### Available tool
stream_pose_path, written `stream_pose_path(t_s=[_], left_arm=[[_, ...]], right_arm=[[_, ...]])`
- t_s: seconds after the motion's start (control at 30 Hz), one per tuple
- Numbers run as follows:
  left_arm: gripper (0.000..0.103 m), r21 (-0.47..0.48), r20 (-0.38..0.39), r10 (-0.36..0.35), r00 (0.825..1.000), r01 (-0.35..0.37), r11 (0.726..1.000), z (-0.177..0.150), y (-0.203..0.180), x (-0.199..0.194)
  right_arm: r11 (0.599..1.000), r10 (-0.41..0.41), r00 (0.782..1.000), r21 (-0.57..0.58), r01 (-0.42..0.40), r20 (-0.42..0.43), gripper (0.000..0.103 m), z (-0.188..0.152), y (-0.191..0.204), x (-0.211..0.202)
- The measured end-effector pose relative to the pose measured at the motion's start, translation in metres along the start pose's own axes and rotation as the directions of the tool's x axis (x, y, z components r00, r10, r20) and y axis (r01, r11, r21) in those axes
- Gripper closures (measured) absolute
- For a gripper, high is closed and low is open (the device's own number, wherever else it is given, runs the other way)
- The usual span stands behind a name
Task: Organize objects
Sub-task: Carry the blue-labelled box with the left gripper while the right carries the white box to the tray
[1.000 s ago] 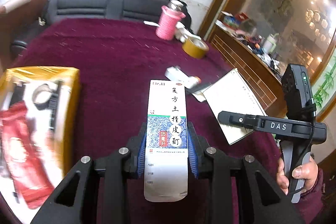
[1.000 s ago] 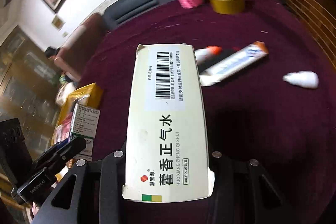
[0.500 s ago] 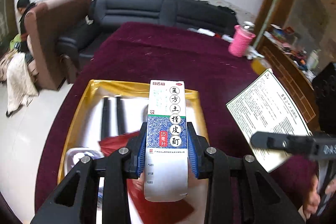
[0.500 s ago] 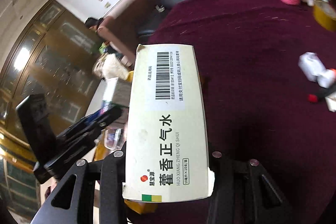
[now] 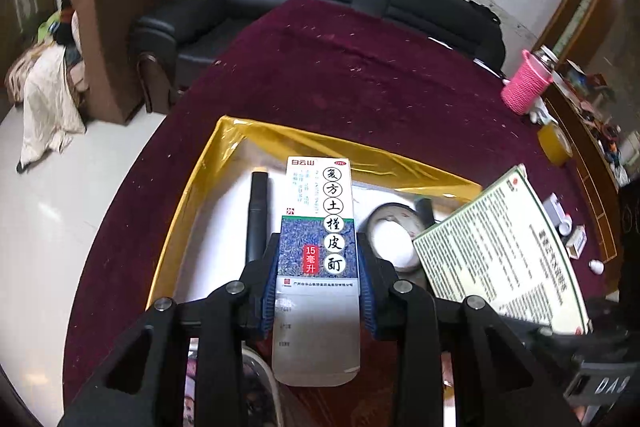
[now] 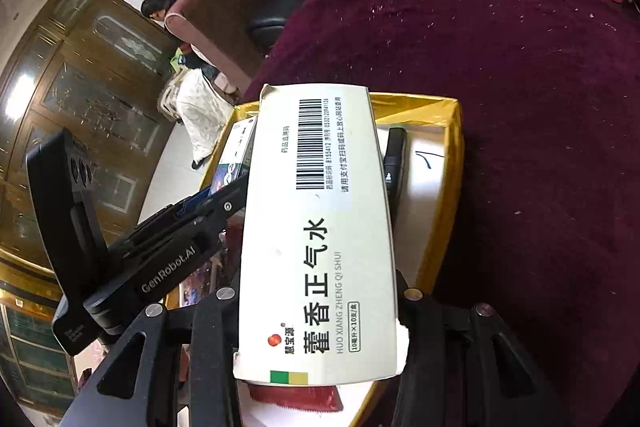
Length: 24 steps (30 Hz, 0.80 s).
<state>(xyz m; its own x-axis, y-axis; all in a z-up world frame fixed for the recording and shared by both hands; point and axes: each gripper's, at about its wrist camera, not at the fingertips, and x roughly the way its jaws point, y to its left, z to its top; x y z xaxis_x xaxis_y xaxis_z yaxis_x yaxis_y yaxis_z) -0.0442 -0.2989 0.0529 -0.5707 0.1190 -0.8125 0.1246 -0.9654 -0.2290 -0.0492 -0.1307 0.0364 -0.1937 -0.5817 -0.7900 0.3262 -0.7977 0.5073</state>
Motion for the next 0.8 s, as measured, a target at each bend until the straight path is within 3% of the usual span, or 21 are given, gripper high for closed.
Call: stream_pose_path(t_s=[0.23,0.5,0.63,0.8], left_arm=[[0.070,-0.010,-0.017,-0.001,1.000,0.001,1.000,0.002,0.002,0.011],[0.070,0.031,-0.031,-0.048,0.998,0.049,0.998,-0.022,-0.011,0.001],[0.070,0.050,-0.021,-0.035,0.999,0.036,0.998,-0.027,-0.015,-0.003],[0.069,0.001,-0.011,-0.035,0.999,0.035,0.999,-0.018,-0.008,0.003]], right_arm=[[0.998,-0.057,0.998,-0.021,0.058,0.012,0.057,0.008,0.007,0.014],[0.996,-0.067,0.997,-0.055,0.066,-0.022,0.057,-0.017,0.009,0.015],[0.995,-0.066,0.997,-0.075,0.064,-0.027,0.057,-0.027,0.010,0.013],[0.991,-0.097,0.995,-0.099,0.095,-0.011,0.057,-0.030,0.013,0.013]])
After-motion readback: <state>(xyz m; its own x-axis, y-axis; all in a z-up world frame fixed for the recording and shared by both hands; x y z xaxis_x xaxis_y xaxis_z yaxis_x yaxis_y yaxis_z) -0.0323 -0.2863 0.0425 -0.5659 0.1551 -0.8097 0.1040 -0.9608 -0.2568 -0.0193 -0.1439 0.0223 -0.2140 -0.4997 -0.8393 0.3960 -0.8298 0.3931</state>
